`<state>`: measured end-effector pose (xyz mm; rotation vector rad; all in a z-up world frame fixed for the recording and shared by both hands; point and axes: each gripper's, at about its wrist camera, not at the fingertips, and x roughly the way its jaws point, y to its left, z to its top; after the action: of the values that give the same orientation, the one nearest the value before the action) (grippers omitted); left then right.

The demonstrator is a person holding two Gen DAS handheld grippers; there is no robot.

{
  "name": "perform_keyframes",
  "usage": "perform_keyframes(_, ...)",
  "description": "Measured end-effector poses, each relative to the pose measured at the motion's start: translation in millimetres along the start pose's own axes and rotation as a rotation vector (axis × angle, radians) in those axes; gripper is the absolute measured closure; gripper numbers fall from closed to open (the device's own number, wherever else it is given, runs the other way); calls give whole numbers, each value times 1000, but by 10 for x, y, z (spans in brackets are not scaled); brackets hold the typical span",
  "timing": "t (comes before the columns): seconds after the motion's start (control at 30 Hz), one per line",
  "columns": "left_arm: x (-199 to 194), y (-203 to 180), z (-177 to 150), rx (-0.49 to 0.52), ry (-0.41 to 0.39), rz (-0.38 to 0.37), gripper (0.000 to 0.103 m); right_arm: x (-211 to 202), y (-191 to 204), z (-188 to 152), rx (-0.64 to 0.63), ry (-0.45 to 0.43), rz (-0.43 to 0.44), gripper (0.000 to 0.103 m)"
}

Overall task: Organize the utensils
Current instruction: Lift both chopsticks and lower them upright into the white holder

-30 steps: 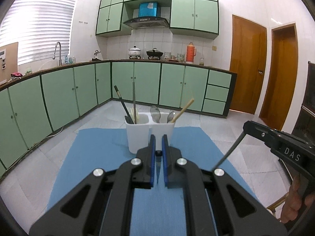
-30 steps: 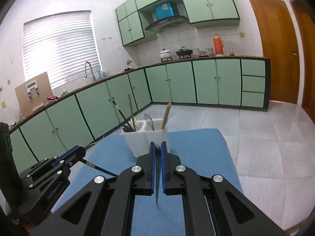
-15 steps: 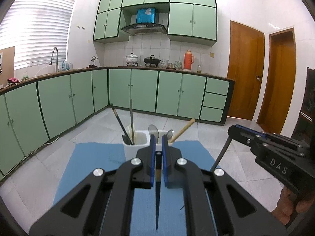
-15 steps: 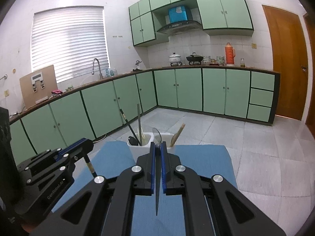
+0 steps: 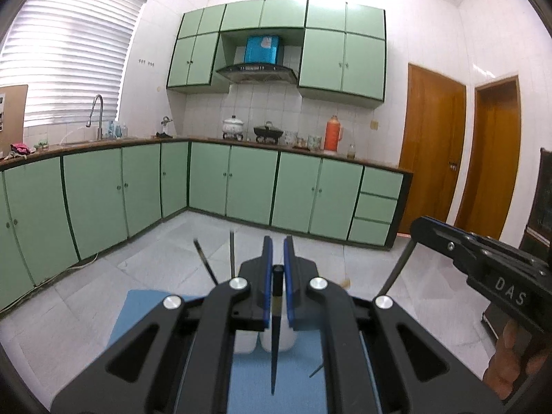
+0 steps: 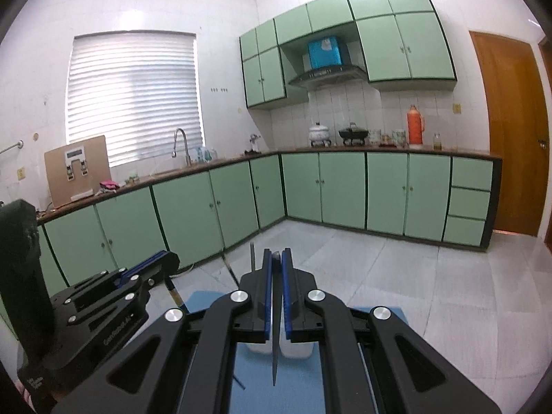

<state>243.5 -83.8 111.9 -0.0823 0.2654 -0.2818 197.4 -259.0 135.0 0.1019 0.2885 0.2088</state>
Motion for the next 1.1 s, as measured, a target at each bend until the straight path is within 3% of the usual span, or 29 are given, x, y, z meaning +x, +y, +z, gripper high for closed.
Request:
perform_keyframes(0.33, 267, 35, 720, -5, -120, 13, 98, 392, -18, 549, -28, -53, -19, 98)
perform_keyframes(0.6, 687, 60, 1021, 18, -161, 47, 98, 861, -67, 687, -35, -48, -53, 98)
perform_keyframes(0.83, 1158, 132, 875, 28, -116, 75, 98, 1362, -148, 608, -30, -22, -68, 98)
perform_keyframes(1.1, 1576, 291, 460, 19, -9, 103, 98, 1721, -133, 134, -40, 71, -83, 98)
